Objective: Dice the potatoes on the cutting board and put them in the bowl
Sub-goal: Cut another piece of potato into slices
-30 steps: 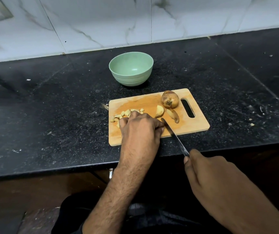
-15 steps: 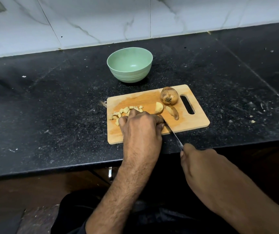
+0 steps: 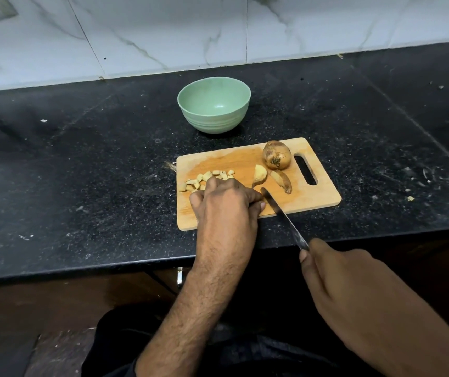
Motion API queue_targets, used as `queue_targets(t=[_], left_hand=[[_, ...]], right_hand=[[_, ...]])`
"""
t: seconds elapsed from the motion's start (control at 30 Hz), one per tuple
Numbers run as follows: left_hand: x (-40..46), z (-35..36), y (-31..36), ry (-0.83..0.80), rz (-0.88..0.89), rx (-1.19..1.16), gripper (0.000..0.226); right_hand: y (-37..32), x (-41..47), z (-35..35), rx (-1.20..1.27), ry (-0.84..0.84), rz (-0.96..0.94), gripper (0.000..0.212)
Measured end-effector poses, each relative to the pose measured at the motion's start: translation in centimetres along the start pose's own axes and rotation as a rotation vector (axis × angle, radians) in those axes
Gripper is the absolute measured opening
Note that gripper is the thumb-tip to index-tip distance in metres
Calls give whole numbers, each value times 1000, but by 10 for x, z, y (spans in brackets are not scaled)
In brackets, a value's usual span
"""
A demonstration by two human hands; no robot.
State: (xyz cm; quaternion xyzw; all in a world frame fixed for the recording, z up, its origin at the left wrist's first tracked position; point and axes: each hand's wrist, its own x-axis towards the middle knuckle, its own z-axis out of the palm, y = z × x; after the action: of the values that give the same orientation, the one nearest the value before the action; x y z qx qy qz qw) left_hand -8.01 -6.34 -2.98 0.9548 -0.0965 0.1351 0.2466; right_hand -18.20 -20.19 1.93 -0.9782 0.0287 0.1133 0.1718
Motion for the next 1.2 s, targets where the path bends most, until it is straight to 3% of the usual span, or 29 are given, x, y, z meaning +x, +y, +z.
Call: queue_targets(t=[0.33,0.6,0.83,1.0,1.2], left_hand=[[0,0,7,-15,-41,19,10],[-3,5,6,49,-63,-2,8],[-4,8,0,89,-73,14,15],[-4,2,-5,85,-56,27,13],[-1,-8,-9,-7,118,-53,48]], right_hand=[[-4,5,8,-43,-25,-38,20],[6,17,10,-63,0,-79,22],[5,-3,1,-78,-123,-16,24],[6,-4,-7,-41,-39,-22,33],[8,9,3,-42,55,-58,33]])
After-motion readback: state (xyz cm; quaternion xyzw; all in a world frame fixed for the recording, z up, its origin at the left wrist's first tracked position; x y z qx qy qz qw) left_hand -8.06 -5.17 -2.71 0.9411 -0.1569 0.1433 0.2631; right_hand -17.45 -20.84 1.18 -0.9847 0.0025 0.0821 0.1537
